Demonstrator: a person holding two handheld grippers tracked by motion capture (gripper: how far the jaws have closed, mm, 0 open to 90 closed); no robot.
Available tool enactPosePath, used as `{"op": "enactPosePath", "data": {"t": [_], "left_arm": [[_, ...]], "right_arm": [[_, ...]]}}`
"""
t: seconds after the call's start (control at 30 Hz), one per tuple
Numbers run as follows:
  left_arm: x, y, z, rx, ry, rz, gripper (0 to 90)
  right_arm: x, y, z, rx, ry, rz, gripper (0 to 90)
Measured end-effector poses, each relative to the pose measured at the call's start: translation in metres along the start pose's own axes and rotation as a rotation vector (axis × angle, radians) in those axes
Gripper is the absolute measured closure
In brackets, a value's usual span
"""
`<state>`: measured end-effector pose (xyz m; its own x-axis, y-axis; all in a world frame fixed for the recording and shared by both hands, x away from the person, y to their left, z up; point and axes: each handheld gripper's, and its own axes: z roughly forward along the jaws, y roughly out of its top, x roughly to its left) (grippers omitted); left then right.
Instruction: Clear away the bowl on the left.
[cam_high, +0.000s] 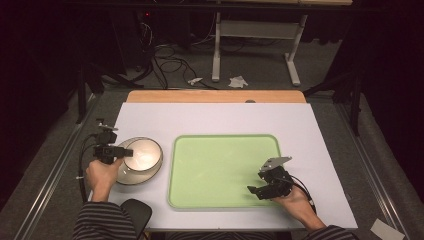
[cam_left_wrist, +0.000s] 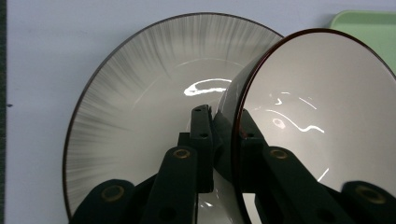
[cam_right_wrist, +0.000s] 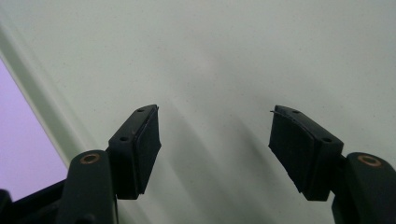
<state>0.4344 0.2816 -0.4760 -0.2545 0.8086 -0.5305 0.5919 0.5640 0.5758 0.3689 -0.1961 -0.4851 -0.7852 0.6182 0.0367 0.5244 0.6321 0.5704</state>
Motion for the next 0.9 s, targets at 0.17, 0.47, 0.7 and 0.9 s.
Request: {"op": "enactPosePath", "data": {"t": [0.17, 0.47, 0.7, 0.9], "left_arm": [[-0.003, 0.003, -0.004, -0.020, -0.020, -0.002, 81.7], [-0.014, 0.006, -0.014, -0.040, -0.069, 0.007, 81.7], [-0.033, 0.003, -0.019, -0.036, -0.122, 0.040, 81.7], [-0.046, -0.001, -0.026, -0.034, -0.160, 0.072, 81.7]], "right_arm": [[0.000, 0.000, 0.000, 0.003, -0.001, 0.000, 34.9], [0.000, 0.000, 0.001, 0.000, -0.003, -0.012, 35.0], [0.000, 0.001, 0.001, 0.000, 0.004, 0.011, 34.9], [0.000, 0.000, 0.001, 0.000, 0.002, -0.006, 34.9]]}}
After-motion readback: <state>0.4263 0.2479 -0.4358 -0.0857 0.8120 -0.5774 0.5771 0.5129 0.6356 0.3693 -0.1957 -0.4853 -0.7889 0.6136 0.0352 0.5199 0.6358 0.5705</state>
